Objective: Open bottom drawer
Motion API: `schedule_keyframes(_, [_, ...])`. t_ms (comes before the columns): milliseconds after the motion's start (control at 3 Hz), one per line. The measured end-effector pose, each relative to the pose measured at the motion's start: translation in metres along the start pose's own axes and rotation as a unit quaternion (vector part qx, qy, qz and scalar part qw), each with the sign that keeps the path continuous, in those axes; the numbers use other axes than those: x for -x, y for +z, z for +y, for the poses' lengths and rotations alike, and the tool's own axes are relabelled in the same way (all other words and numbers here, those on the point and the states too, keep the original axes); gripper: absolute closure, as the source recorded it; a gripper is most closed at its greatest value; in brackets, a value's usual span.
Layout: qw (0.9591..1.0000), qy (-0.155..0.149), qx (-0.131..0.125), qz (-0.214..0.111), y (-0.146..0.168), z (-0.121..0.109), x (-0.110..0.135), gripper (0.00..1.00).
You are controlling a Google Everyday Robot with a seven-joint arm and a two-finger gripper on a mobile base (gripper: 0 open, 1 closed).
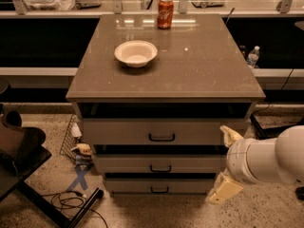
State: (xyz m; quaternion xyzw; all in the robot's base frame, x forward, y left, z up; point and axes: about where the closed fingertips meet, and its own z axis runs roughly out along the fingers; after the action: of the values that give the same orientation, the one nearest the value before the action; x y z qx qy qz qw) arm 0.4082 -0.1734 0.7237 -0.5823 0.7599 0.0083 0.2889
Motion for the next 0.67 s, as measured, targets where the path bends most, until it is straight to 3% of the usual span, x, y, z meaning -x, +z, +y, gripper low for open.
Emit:
schedule_keyframes(333, [0.9998, 0.007, 0.011, -0.017, 0.029, 0.016, -0.015, 0.00])
schedule_keyframes(667, [0.9991, -0.010, 0.007, -0.040, 0.093, 0.032, -0.056, 0.00])
